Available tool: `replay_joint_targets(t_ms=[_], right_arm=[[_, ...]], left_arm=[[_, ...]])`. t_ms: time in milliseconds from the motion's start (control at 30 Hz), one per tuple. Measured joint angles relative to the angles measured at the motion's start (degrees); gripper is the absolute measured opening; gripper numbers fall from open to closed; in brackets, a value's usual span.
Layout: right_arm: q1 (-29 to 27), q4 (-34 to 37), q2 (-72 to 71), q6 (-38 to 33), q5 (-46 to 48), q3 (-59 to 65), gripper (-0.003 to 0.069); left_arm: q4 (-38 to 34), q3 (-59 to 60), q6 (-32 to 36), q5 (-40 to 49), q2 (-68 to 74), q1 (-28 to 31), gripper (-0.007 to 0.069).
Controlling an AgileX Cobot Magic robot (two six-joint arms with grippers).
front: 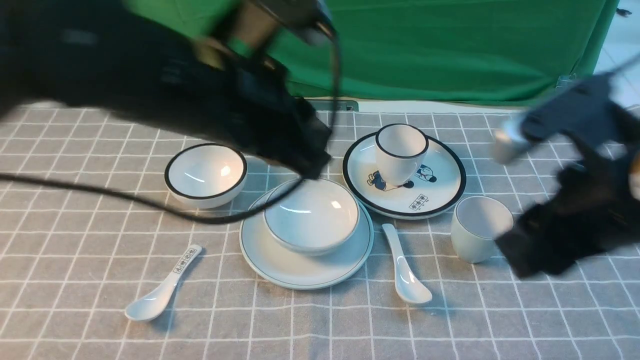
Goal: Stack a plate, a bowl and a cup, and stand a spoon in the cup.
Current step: Use the left arm to put the blue rice bowl into the blue large plate in the middle, then use the right arm to grab a blue teacup, then use the right arm to put the blue teacup into the blue rice bowl in the middle
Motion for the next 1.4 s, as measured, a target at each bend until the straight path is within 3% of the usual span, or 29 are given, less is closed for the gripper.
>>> replay_joint_targets(t_ms=[100,367,667,733,867,900,1000,1200,1400], right_arm=[[-2.6,-0.2,9.3,-0.3,1.1,-5.4,0.0405],[-7.6,1.4,25.9,-3.1,2.9,-14.4,0.0408],[-10.1,2.4,36.2,-3.6,-0.4,-16.9,0.0407],[-10.7,2.4,38.0,-3.9,-1.4,-16.9,0.0365],[-10.9,2.6,38.8,-5.5,1.5,-17.3,0.0092],[-10.9,2.6,38.4,-5.5,3.4,-17.8,0.0081],[-9.4,2.6,36.1,-5.2,7.6,-19.9,0.0081],[-0.6,4.1,31.5,-6.2,7.9,-30.0,0.0081],[5.9,5.7,40.7,-7.7,7.9,-42.8,0.0081]], left_arm=[[0.0,5.7,-1.2,-1.9,-8.7,0.0,0.0014],[-0.2,28.7,-2.9,-8.0,-37.7,0.0,0.0001],[-0.2,39.9,-4.2,-9.6,-54.8,0.0,0.0003],[-0.2,40.1,-5.5,-9.6,-56.4,0.0,0.0007],[-0.2,40.3,-6.8,-9.6,-56.8,0.0,0.0010],[-0.2,40.3,-6.8,-9.6,-56.8,0.0,0.0010],[-0.2,40.3,-7.0,-9.6,-56.8,0.0,0.0010],[-0.1,40.3,-7.0,-9.6,-56.8,0.0,0.0010],[0.2,40.3,-7.0,-8.6,-56.8,0.0,0.0010]])
